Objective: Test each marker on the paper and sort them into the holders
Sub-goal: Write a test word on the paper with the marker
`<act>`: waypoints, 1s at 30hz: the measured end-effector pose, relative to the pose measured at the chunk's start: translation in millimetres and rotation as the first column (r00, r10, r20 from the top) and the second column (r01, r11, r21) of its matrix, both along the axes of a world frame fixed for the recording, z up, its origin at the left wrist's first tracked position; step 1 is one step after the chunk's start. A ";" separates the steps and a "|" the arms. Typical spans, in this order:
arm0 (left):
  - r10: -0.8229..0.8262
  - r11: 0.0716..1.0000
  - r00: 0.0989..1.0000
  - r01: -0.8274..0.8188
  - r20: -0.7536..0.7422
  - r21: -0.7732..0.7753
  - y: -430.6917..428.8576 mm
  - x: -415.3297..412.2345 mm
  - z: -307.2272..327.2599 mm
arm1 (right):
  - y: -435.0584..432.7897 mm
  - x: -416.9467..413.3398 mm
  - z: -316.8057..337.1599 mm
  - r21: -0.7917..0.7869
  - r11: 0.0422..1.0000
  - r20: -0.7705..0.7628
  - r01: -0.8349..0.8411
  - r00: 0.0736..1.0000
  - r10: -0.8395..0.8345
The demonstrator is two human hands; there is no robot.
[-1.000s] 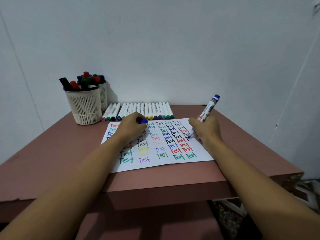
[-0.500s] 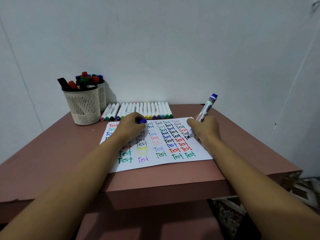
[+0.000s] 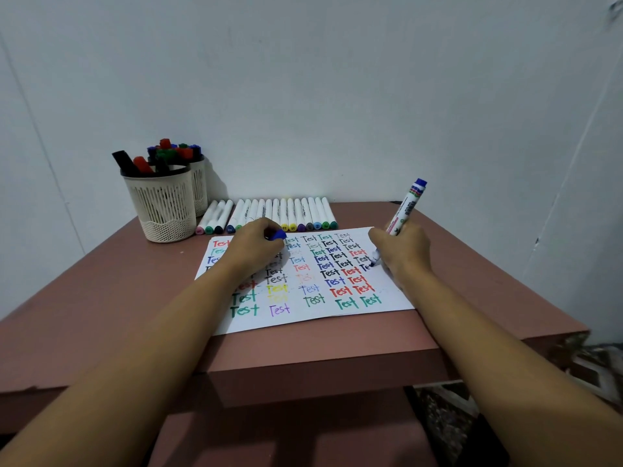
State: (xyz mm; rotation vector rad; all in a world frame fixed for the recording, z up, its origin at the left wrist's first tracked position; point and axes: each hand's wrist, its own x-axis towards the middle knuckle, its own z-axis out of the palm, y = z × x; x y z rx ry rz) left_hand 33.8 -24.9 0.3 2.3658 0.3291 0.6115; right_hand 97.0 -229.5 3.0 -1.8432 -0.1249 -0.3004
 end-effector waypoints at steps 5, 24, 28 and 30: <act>-0.003 1.000 1.000 0.003 -0.003 -0.006 -0.3 -0.6 0.0 | 0.8 1.1 -0.8 -0.004 1.000 -0.014 -0.010 1.000 0.010; -0.013 1.000 1.000 0.013 -0.010 0.020 -0.9 -1.9 0.8 | -0.5 2.8 -1.2 0.033 0.999 0.020 0.018 1.000 -0.019; -0.032 0.998 0.999 0.032 0.001 0.047 -3.5 -3.4 1.2 | 1.0 3.8 -2.2 0.023 0.998 0.039 0.057 0.998 -0.058; -0.057 0.997 0.998 0.056 0.019 0.057 -5.3 -5.0 1.2 | 0.8 3.8 -0.9 0.081 0.995 0.031 0.049 0.998 -0.052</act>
